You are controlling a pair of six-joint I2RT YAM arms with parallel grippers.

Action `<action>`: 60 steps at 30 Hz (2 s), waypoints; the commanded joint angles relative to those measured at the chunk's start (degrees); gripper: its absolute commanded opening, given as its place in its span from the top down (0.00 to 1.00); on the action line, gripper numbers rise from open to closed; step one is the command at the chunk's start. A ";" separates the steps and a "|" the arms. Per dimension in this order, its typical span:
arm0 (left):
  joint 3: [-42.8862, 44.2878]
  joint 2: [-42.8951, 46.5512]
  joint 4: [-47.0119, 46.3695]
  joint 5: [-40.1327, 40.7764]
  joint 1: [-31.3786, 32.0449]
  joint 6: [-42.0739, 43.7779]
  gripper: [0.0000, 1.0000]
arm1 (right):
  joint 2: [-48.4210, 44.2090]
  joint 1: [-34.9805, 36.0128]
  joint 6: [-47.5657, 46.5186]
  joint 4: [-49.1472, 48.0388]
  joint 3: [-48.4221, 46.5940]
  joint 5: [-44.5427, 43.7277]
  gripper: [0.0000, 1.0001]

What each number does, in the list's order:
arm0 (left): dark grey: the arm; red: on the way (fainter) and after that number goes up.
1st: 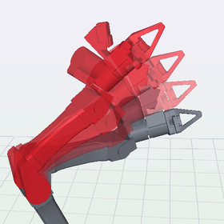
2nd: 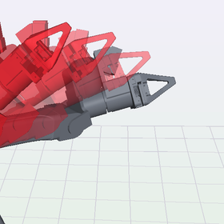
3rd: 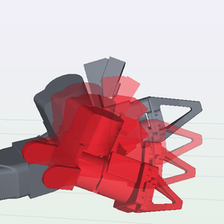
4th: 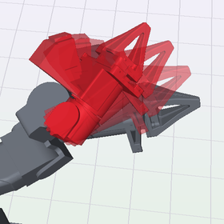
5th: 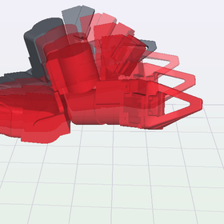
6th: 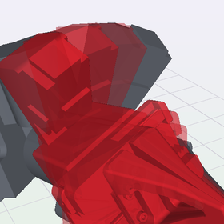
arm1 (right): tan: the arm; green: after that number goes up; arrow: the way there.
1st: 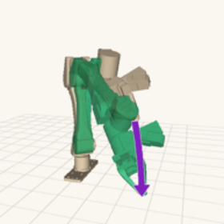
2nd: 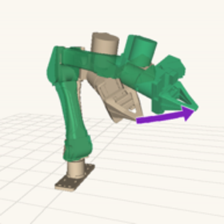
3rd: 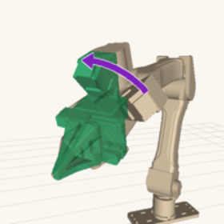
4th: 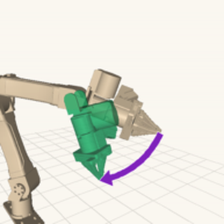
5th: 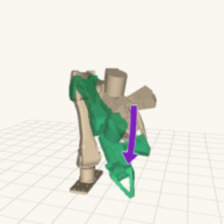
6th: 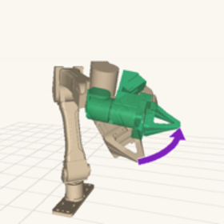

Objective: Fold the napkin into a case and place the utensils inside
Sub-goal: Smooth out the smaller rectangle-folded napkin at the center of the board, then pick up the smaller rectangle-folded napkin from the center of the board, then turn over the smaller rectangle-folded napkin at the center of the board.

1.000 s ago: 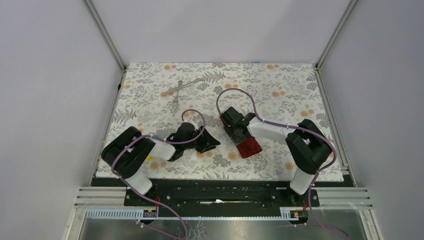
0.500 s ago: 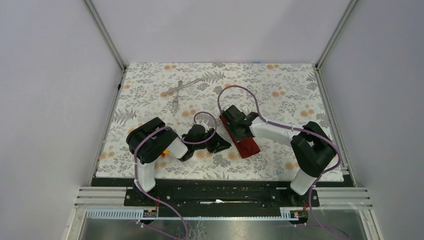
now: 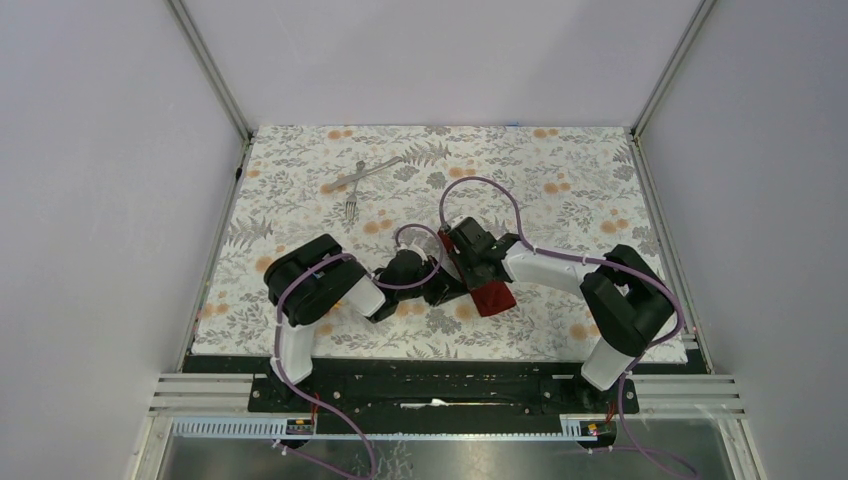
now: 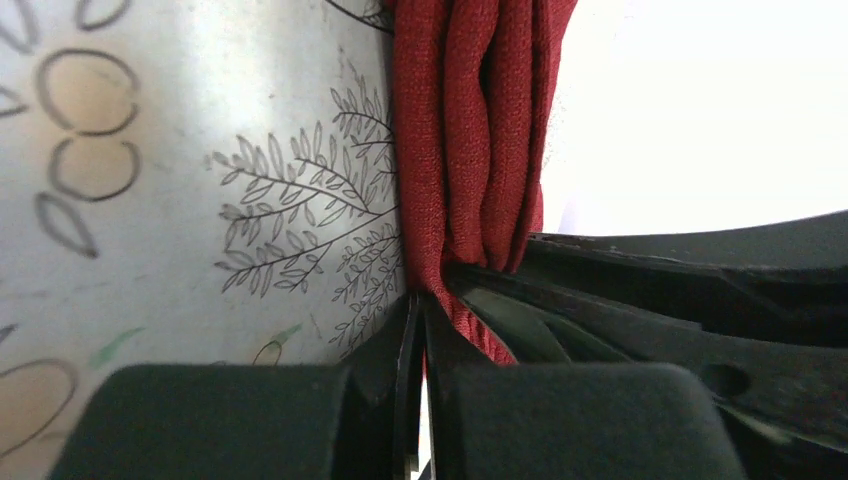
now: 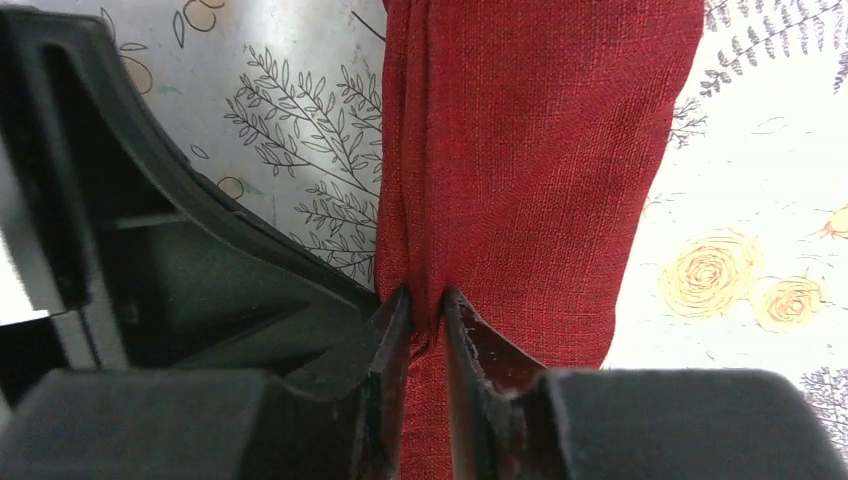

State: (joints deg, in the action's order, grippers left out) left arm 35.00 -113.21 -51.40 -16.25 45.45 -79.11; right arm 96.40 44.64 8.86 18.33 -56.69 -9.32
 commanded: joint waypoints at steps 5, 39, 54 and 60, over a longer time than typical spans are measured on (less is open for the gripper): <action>-8.10 8.06 5.69 8.63 -1.77 3.56 0.94 | -0.19 0.51 1.30 -6.04 3.86 2.26 0.52; -7.13 48.90 44.29 20.07 -12.16 19.38 0.82 | -1.76 7.56 10.46 0.13 -3.94 -6.81 1.00; -6.40 59.68 53.64 24.36 -12.58 21.07 0.82 | -1.20 -8.07 44.94 -55.15 14.50 46.92 1.00; -5.83 59.87 54.41 24.16 -12.58 21.19 0.82 | 6.47 -13.82 53.87 -73.88 21.18 52.21 1.00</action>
State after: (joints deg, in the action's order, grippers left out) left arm 26.74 -54.15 2.83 6.50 33.17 -59.07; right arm 100.47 34.68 53.52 -35.14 -38.76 35.53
